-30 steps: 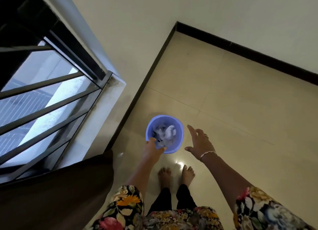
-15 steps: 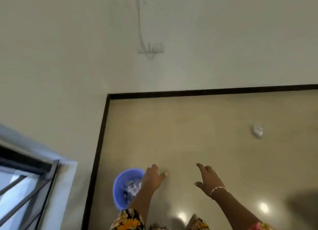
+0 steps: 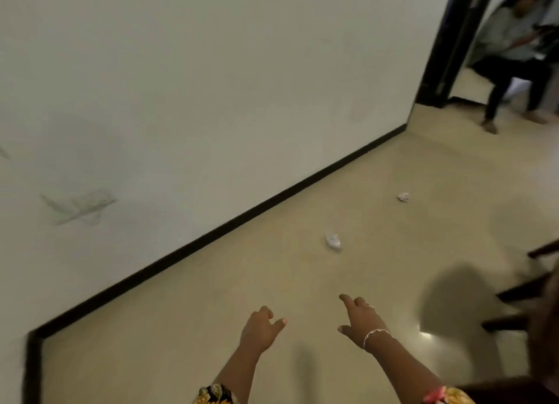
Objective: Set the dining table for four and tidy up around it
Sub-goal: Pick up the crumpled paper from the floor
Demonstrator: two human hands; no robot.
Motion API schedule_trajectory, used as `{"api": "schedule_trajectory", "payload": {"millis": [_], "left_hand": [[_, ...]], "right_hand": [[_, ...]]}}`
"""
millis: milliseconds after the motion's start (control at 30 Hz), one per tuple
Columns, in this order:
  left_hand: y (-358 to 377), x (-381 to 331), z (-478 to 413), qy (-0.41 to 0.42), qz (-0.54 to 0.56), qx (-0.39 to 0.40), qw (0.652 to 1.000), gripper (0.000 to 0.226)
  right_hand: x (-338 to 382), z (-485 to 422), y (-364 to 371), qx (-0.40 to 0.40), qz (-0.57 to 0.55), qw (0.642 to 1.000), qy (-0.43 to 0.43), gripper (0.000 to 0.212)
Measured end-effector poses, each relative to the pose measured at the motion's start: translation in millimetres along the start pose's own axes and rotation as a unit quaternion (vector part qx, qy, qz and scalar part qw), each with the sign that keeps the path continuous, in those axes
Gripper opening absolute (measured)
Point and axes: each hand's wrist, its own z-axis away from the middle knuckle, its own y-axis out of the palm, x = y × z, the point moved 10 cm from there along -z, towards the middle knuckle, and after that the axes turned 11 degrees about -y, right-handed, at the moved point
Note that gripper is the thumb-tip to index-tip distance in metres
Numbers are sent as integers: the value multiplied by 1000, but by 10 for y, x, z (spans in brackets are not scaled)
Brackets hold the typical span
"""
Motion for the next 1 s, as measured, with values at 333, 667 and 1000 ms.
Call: {"api": "schedule_trajectory", "payload": {"millis": [333, 667, 1000], "left_hand": [[559, -1819, -696, 92, -69, 46, 992, 43], [220, -3021, -2200, 112, -94, 58, 988, 44], [-305, -4134, -3541, 92, -123, 72, 985, 47]], "right_hand": [[-1625, -123, -735, -34, -50, 988, 144, 65], [-2254, -1452, -1495, -33, -52, 980, 191, 63], [-2452, -2944, -2309, -43, -101, 975, 196, 61]]}}
